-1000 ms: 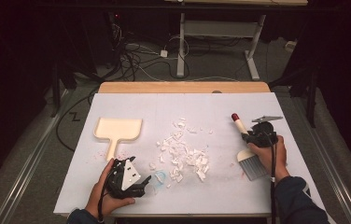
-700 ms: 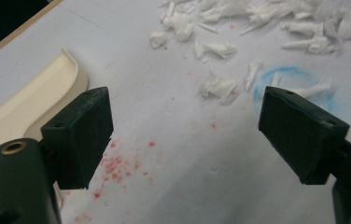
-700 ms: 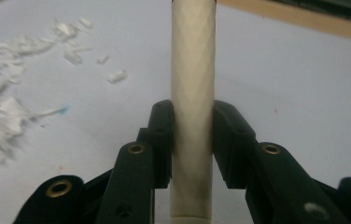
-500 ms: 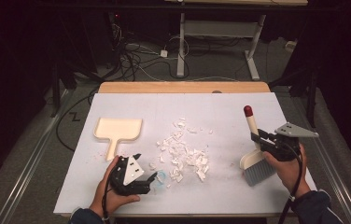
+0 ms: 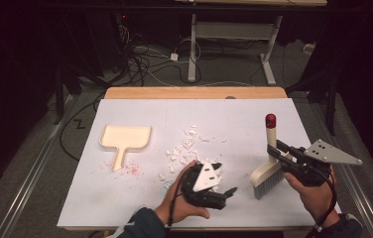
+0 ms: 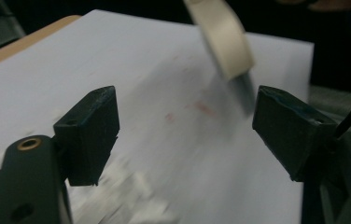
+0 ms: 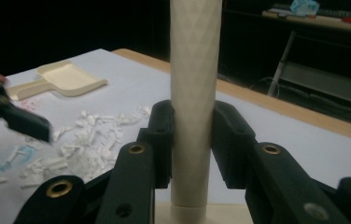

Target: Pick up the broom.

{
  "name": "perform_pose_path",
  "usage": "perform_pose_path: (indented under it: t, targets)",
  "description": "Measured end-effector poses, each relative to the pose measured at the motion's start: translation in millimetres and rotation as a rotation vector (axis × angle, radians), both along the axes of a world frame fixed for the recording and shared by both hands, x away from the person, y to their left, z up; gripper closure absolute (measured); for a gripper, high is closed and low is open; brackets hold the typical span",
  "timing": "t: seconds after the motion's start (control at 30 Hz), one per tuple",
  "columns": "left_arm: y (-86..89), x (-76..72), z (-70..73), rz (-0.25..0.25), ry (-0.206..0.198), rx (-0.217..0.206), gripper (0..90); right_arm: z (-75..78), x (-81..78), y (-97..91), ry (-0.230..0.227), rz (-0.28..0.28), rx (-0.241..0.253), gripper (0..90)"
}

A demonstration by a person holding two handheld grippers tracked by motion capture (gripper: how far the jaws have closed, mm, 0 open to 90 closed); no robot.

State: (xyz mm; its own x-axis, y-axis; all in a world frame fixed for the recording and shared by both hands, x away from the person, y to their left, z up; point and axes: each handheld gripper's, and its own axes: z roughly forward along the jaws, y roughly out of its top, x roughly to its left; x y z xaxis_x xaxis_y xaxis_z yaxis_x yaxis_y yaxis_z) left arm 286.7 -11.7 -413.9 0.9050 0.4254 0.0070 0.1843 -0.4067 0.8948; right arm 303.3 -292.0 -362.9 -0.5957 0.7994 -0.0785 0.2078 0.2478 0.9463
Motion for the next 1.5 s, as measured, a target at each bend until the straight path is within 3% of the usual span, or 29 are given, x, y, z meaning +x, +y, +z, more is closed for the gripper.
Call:
perform_pose_path:
  t: [0.03,0.07,0.1,0.13,0.17,0.23,0.27,0.33,0.37,0.43,0.47,0.6,0.67,0.7,0.8,0.93,1.0,1.07,1.1,1.13,1.17,1.23,1.27,1.3,1.33,1.37,1.4,1.5]
  targets:
    - [-21.0,-0.1,0.8,-0.016,-0.002,-0.013,22.1,4.8,-6.7,8.0,-0.033,-0.001,0.007,71.6]
    - [-21.0,-0.1,0.8,-0.016,-0.002,-0.013,22.1,4.8,-6.7,8.0,-0.033,-0.001,0.007,71.6]
    - [-35.7,0.9,-0.8,-0.026,-0.004,-0.031,22.3,7.6,-11.9,17.2,-0.057,0.012,-0.018,71.6]
    - [-35.7,0.9,-0.8,-0.026,-0.004,-0.031,22.7,7.8,-15.7,20.9,-0.067,0.013,-0.010,71.6]
    - [-42.6,1.2,-2.5,-0.011,-0.012,-0.068,24.7,8.6,-18.3,24.1,-0.075,0.029,-0.013,71.5]
    - [-47.2,0.8,-5.2,-0.010,-0.025,-0.090,30.7,10.1,-23.2,29.0,-0.075,0.038,-0.010,71.5]
    - [-48.1,1.1,-6.7,0.001,-0.026,-0.088,32.4,10.8,-25.4,30.7,-0.079,0.051,-0.003,71.5]
    - [-46.7,2.2,-8.1,0.000,-0.015,-0.106,47.4,11.6,-29.1,34.1,-0.092,0.058,-0.005,71.5]
    - [-42.4,4.8,-9.9,-0.009,0.012,-0.139,53.9,11.9,-30.7,35.8,-0.105,0.060,-0.008,71.4]
    - [-37.3,6.6,-10.2,0.010,0.016,-0.148,59.6,12.9,-32.8,37.9,-0.116,0.063,-0.018,71.2]
    - [-33.1,9.6,-9.7,-0.002,0.037,-0.160,62.7,13.1,-33.2,37.8,-0.123,0.061,-0.016,71.0]
    - [-19.1,12.8,-5.0,-0.038,0.033,-0.119,64.6,14.1,-31.8,35.8,-0.133,0.106,-0.027,66.9]
    - [-15.5,13.2,-3.8,-0.046,0.031,-0.110,64.6,14.2,-30.3,35.4,-0.121,0.130,-0.042,62.5]
    - [-4.1,14.7,-0.5,-0.063,0.027,-0.085,64.7,14.6,-27.7,33.7,-0.110,0.171,-0.060,53.8]
    - [16.5,17.5,4.9,-0.103,0.032,-0.059,64.7,14.0,-24.0,30.8,-0.076,0.255,-0.101,47.5]
    - [31.6,14.3,8.3,-0.156,0.010,-0.016,64.7,3.5,-17.9,29.9,-0.005,0.419,-0.166,41.1]
    - [41.9,9.1,8.0,-0.201,0.008,0.019,64.7,-4.4,-15.7,34.6,0.002,0.440,-0.209,40.3]
    - [43.9,7.7,7.7,-0.211,0.005,0.026,64.6,-7.7,-13.9,37.3,0.020,0.465,-0.210,40.1]
    - [46.6,5.4,7.3,-0.227,0.008,0.039,64.6,-14.0,-10.9,43.5,0.054,0.515,-0.224,39.0]
    - [48.6,3.8,7.1,-0.236,0.008,0.046,64.6,-14.0,-10.9,43.5,0.054,0.515,-0.224,39.0]
    - [52.2,2.0,6.9,-0.263,0.015,0.050,64.6,-21.4,-8.5,50.0,0.097,0.583,-0.239,41.5]
    - [53.4,0.6,6.6,-0.290,0.009,0.068,64.6,-30.7,-6.8,56.2,0.142,0.659,-0.253,44.6]
    - [53.4,0.6,6.6,-0.290,0.009,0.068,64.6,-30.7,-6.8,56.2,0.142,0.659,-0.253,44.6]
    - [51.9,-0.7,4.8,-0.319,0.008,0.089,64.6,-39.8,-3.2,60.4,0.182,0.735,-0.243,51.0]
    - [51.9,-0.7,4.8,-0.319,0.008,0.089,64.5,-39.8,-3.2,60.4,0.182,0.735,-0.243,51.0]
    - [50.7,0.5,3.0,-0.324,0.010,0.095,64.3,-44.8,0.0,64.1,0.214,0.778,-0.232,57.6]
    - [51.6,3.3,1.9,-0.332,0.026,0.074,63.8,-45.7,0.2,65.8,0.217,0.791,-0.233,59.3]
    - [55.5,12.2,-1.4,-0.313,0.037,0.063,54.7,-51.1,-0.2,72.0,0.229,0.812,-0.271,68.0]
